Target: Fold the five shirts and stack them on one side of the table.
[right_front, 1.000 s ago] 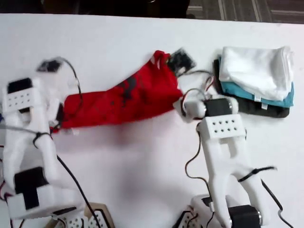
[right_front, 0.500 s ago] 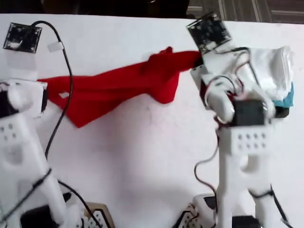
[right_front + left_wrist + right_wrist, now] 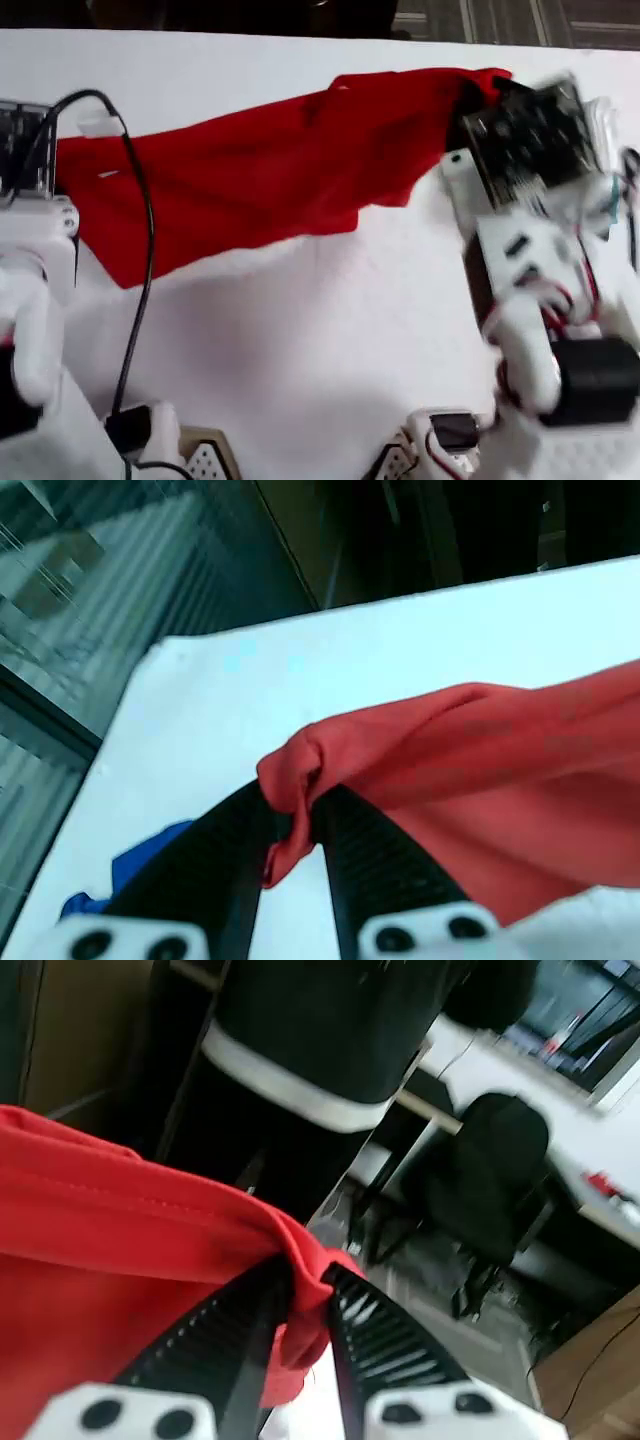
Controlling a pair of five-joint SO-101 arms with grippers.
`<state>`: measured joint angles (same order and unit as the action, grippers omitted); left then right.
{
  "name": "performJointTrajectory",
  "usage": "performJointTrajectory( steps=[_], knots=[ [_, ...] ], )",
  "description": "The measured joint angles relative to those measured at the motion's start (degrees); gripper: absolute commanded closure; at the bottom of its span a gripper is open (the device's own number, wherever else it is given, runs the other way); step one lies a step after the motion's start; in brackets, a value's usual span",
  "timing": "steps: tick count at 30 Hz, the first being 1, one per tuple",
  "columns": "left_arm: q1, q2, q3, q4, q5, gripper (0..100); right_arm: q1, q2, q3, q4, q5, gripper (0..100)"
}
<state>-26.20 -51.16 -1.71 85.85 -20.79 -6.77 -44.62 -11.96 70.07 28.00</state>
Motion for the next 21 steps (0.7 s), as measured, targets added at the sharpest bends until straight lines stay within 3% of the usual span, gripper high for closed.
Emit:
performJointTrajectory(
  steps=[21],
  knots=[
    [-0.1,-14.9,-0.6,-0.2,4.0,97,0.6,-15.5,-15.0,13.6,0.1,98.1]
  ],
)
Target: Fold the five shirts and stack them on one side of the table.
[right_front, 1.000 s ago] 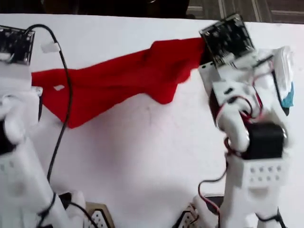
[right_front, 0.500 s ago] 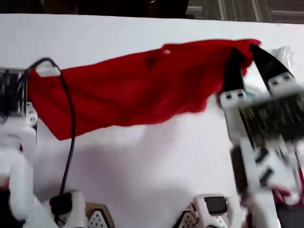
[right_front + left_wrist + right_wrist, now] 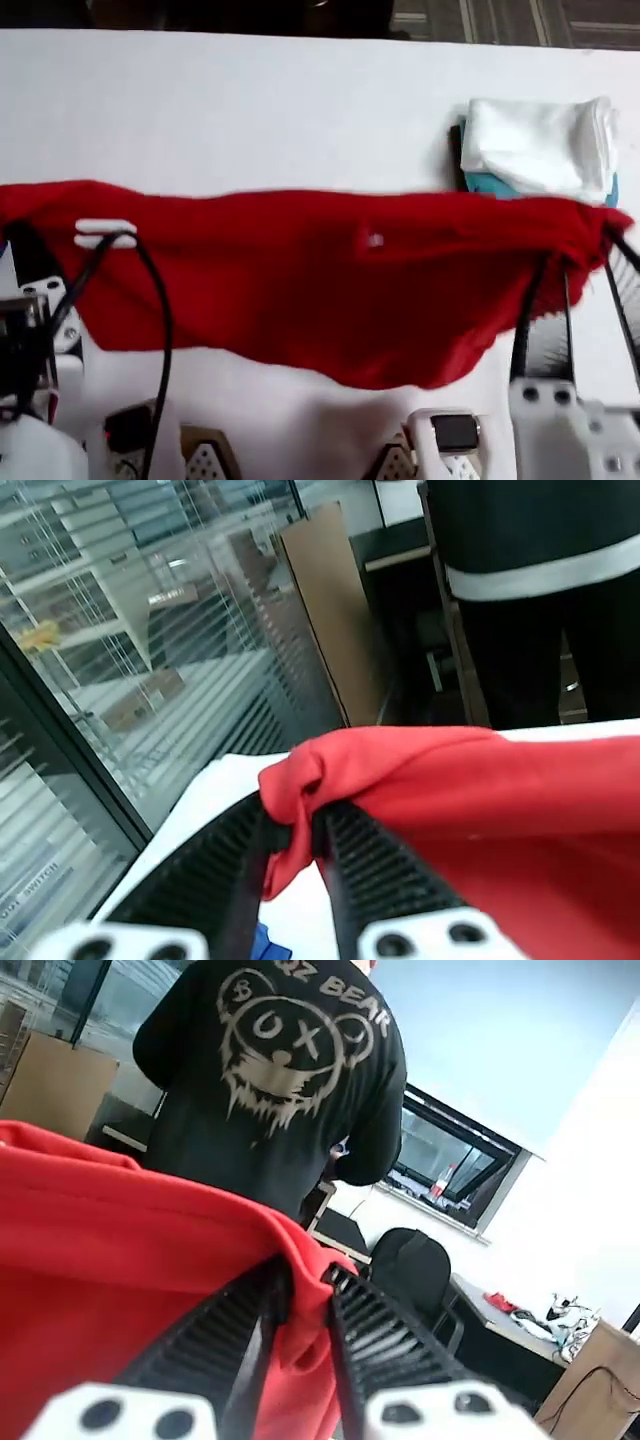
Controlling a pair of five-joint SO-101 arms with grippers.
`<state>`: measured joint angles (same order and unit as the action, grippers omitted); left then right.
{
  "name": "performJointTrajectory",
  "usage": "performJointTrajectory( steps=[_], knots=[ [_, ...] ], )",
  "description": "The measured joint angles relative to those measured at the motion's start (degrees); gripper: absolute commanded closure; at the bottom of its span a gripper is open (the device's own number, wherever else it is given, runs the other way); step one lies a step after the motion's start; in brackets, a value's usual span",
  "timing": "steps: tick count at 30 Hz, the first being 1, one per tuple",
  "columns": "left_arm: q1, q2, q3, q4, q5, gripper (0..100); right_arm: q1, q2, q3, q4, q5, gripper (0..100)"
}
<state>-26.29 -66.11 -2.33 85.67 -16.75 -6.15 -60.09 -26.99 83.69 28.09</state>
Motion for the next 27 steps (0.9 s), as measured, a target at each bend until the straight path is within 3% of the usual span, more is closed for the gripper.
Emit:
performJointTrajectory(
  steps=[10,17,22,27],
  knots=[
    [0.0,5.7,13.4,-1.1,0.0,97,-0.1,4.0,13.5,-3.5,0.0,98.1],
    [0.3,16.4,27.0,-14.2,0.0,97,-1.2,13.5,33.1,-19.6,0.0,98.1],
    [1.7,28.4,25.9,-25.4,0.0,97,-1.2,24.4,36.0,-31.0,0.0,98.1],
    [3.8,45.1,12.7,-25.5,0.0,97,-1.2,38.7,28.0,-33.1,0.0,98.1]
  ],
)
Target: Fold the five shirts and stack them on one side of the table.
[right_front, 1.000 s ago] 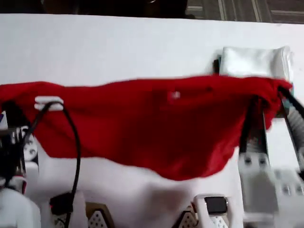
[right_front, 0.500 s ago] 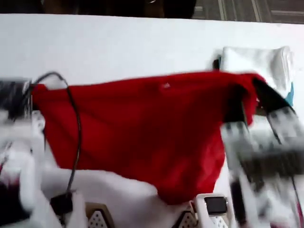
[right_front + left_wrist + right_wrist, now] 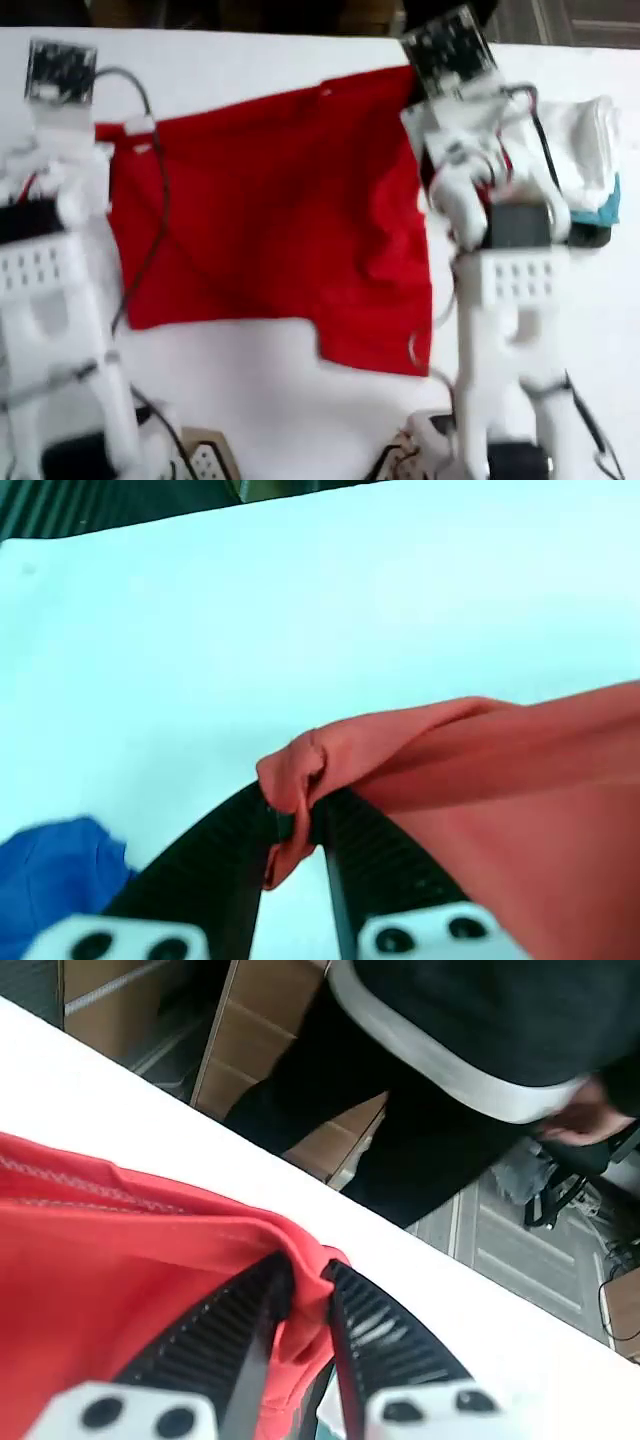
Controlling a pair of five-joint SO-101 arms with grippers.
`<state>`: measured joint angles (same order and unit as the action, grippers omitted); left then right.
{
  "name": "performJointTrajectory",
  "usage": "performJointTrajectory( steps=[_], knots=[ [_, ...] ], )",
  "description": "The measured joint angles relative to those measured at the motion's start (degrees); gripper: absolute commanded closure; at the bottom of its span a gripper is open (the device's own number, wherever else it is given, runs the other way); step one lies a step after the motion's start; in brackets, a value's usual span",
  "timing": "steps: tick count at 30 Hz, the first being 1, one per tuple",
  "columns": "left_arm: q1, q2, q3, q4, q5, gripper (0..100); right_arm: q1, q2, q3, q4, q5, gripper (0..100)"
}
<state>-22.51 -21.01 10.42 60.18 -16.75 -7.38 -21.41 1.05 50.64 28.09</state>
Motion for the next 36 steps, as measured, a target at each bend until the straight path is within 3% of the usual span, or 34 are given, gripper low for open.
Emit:
performJointTrajectory(
  steps=[7,15,28,32,36],
  knots=[
    [1.2,23.6,-26.1,10.3,0.0,97,0.0,16.1,-15.4,5.7,0.0,98.1],
    [1.5,43.9,-39.4,22.4,0.0,97,-1.8,26.9,-16.5,14.4,0.0,98.1],
    [1.5,48.9,-44.0,39.2,-9.8,97,-2.2,27.9,-14.7,25.4,0.0,98.0],
    [1.4,45.3,-41.6,40.8,-11.2,97,-2.2,19.8,-4.7,24.8,0.0,98.0],
    [1.8,39.7,-31.0,40.3,-13.2,97,-2.5,8.6,9.8,20.1,0.0,98.0]
  ],
)
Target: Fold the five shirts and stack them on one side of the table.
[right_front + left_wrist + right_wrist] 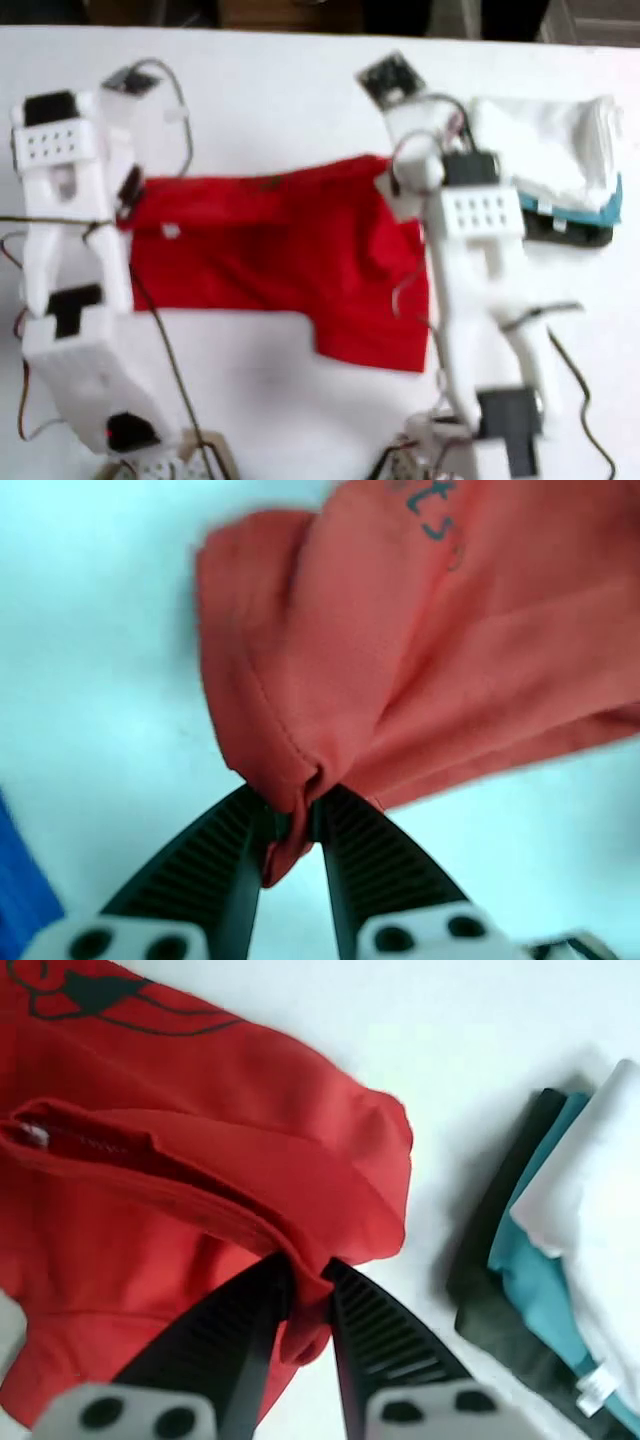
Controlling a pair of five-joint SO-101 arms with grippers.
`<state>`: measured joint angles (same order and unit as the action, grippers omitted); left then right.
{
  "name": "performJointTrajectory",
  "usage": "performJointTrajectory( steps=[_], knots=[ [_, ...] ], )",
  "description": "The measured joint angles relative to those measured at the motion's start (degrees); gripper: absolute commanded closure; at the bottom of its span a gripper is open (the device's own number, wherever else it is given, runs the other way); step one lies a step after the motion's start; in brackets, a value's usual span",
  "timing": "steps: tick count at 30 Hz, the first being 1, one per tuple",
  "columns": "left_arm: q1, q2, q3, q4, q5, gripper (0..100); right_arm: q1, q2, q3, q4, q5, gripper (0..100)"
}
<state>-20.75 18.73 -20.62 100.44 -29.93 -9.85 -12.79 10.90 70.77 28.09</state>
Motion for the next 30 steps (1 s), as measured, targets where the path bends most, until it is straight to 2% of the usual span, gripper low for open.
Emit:
performJointTrajectory(
  steps=[8,14,26,28,30],
  knots=[
    [0.2,-15.6,29.7,-12.0,-0.3,97,1.6,-21.1,24.7,-1.4,1.9,98.0],
    [0.2,-22.4,44.8,-19.0,-0.3,97,1.6,-33.1,37.6,-1.4,4.4,98.0],
    [0.2,-22.7,55.1,-34.0,-0.5,97,1.6,-40.2,55.0,-6.7,9.0,97.6],
    [0.1,-22.0,55.1,-34.5,-0.5,97,1.6,-40.2,55.6,-6.8,10.1,94.8],
    [0.1,-21.7,55.1,-34.5,-0.5,92,1.6,-40.2,55.6,-6.7,10.5,87.4]
  ],
)
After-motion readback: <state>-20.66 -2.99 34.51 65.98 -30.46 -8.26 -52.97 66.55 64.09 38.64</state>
